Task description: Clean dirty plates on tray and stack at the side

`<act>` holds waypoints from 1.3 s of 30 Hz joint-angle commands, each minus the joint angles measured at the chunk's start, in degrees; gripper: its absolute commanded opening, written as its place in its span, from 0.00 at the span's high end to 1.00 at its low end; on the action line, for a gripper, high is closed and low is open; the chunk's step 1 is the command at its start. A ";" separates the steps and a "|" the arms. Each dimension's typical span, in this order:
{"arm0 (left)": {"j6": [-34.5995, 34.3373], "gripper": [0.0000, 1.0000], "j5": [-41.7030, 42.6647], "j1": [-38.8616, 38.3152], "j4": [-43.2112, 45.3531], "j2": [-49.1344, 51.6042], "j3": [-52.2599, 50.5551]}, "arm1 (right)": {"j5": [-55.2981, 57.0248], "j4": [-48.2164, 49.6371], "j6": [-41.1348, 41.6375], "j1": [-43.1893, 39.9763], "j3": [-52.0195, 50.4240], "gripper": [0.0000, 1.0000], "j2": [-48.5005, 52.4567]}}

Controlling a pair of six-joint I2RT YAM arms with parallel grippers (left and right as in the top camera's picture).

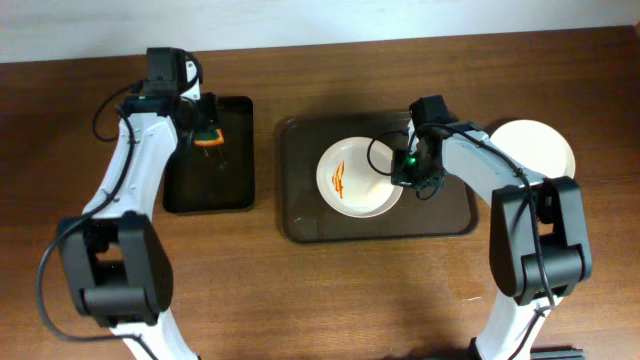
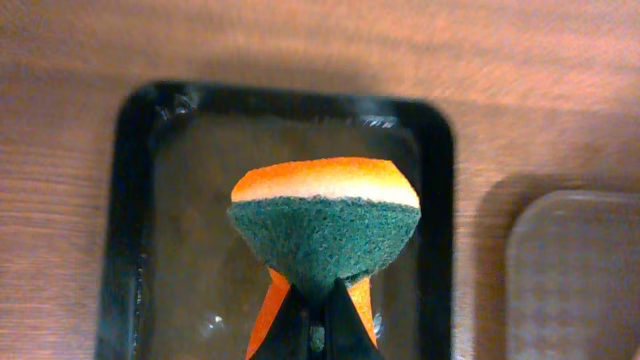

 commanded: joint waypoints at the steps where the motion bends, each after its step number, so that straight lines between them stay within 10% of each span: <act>1: 1.14 1.00 -0.22 0.20 -1.16 -10.32 1.84 | 1.66 -0.24 -0.15 0.59 -2.10 0.96 2.16; 12: 1.03 1.00 19.58 -2.75 -3.52 -4.31 -3.15 | 0.13 0.68 0.76 2.19 -2.10 0.96 2.16; 39: -20.59 1.00 18.40 -28.65 11.04 11.37 -3.17 | -2.21 3.10 3.30 4.07 -2.10 0.96 2.16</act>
